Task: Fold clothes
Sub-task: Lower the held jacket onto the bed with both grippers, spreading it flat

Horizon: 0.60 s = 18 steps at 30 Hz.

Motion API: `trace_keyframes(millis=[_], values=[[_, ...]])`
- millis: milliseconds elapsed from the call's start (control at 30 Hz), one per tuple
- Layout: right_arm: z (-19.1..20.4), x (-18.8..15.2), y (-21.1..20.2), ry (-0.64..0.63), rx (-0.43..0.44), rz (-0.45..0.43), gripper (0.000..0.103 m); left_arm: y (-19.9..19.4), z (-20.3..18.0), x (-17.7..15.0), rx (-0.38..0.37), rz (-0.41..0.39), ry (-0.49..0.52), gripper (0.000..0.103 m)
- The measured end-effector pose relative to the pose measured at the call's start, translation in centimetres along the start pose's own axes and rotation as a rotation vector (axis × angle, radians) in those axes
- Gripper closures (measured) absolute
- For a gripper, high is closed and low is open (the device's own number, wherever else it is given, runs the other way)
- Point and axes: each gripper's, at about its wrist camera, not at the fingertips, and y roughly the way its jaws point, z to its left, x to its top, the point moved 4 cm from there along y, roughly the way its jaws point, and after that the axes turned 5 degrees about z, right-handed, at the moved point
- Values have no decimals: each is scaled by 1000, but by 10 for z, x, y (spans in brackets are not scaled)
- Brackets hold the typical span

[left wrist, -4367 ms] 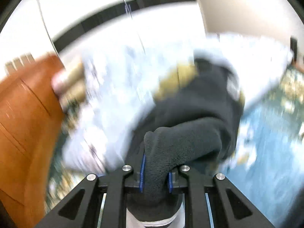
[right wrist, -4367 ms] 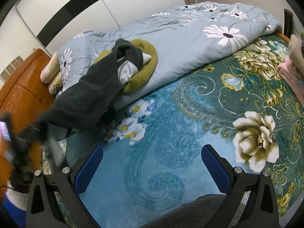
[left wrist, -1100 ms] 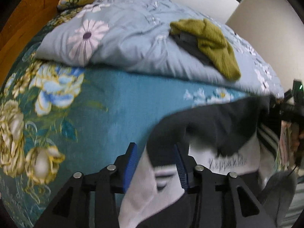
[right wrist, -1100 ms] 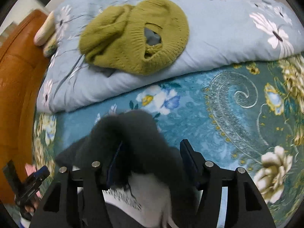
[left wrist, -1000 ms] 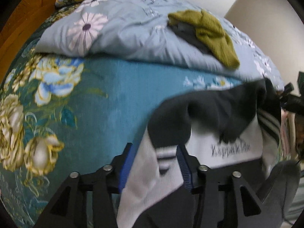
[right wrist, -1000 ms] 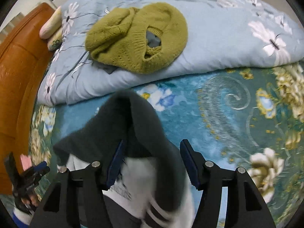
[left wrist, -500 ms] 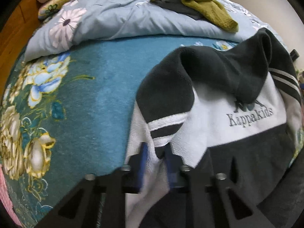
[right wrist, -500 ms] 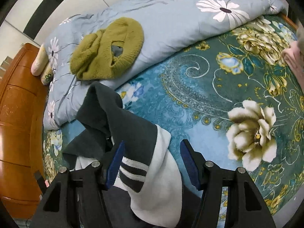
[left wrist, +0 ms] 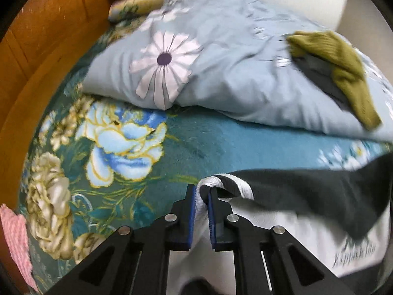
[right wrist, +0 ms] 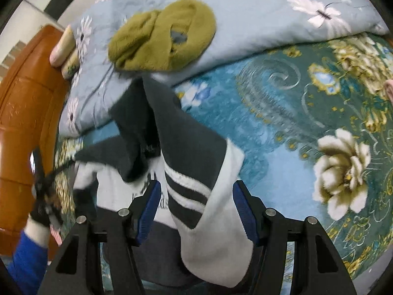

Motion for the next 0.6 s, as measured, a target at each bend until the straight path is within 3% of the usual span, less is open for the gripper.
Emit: trace_keyframes(millis=[133,300,333,367,400,467,600], values=[[5,-1,25,-8,-27,94,41,11,2,1,-45,39,-98,91],[19,-8,40,-78,-54,168,41,-9,6,-17,-179,40,-143,85],[19,-8,41,-85,-65,170,53,-14,7,-20,-193,38,-147,81],[19,-8,41,-92,-76,173,79,-23,6,-25,-214,33,-149,77],[19,-7,42,-99,-87,176,90,-32,6,-30,-237,28,-152,75],[11,0,39,-104,-121,169,92,-44,0,-39,-262,24,-139,67],[-15,38,14,-136,-272,104,92,-63,-17,-54,-307,24,-102,63]])
